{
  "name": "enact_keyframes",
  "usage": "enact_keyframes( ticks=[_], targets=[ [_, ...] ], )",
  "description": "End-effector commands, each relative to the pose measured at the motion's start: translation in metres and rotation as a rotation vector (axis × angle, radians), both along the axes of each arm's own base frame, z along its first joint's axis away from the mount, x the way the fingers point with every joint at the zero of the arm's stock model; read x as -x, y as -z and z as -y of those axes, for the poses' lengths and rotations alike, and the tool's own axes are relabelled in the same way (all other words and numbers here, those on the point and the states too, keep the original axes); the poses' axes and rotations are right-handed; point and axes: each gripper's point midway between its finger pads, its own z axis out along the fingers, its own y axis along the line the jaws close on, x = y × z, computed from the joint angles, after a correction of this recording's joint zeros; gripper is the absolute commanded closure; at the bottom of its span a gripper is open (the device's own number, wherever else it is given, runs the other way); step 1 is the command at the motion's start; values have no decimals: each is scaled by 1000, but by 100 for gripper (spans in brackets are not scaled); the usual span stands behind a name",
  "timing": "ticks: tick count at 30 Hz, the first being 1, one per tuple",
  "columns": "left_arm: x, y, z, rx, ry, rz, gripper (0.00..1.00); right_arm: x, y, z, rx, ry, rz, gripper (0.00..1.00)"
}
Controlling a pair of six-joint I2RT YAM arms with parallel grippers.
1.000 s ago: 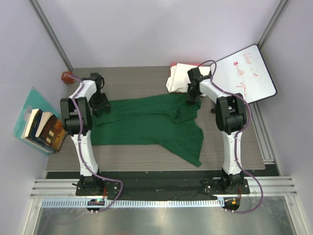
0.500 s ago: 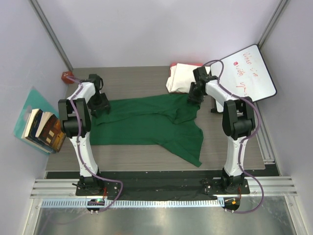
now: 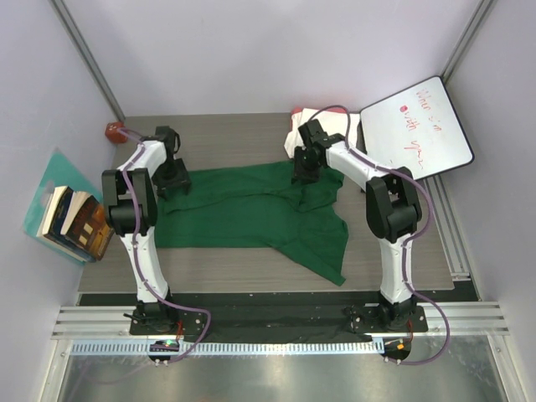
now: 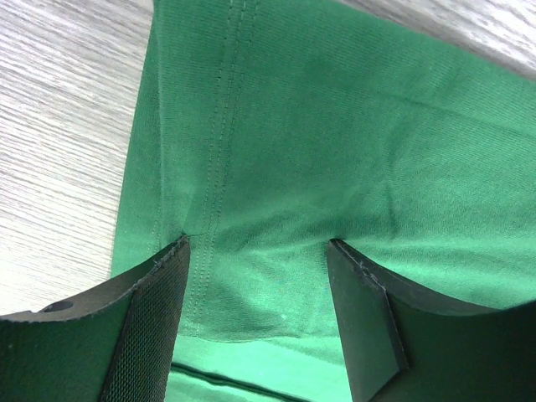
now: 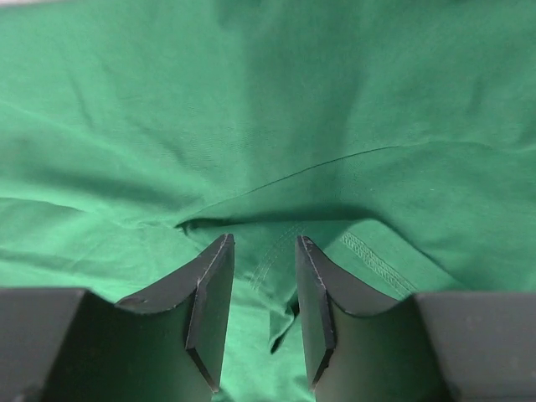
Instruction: Fold and stack the t-shirts
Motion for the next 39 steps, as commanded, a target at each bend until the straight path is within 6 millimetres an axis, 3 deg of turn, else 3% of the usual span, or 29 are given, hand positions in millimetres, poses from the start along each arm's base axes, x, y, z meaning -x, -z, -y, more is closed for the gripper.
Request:
enact_keyframes(
  ticks=[1,18,35,36,39],
  targets=[
    [-4,6,4,-14,18,19,32,-4,2,-4,-1,15,-2,59],
    [-4,6,7,-20,28,16,32,39,-20,14,2,8,-4,57],
    [-2,8,4,-34,27,6,33,37,15,-3,-14,28,-56,55],
    [-2,8,4,-35,27,6,33,37,16,-7,-16,21,-55,56],
    [-2,7,3,-36,28,7,33,40,16,-12,-11,6,-49,81]
  ],
)
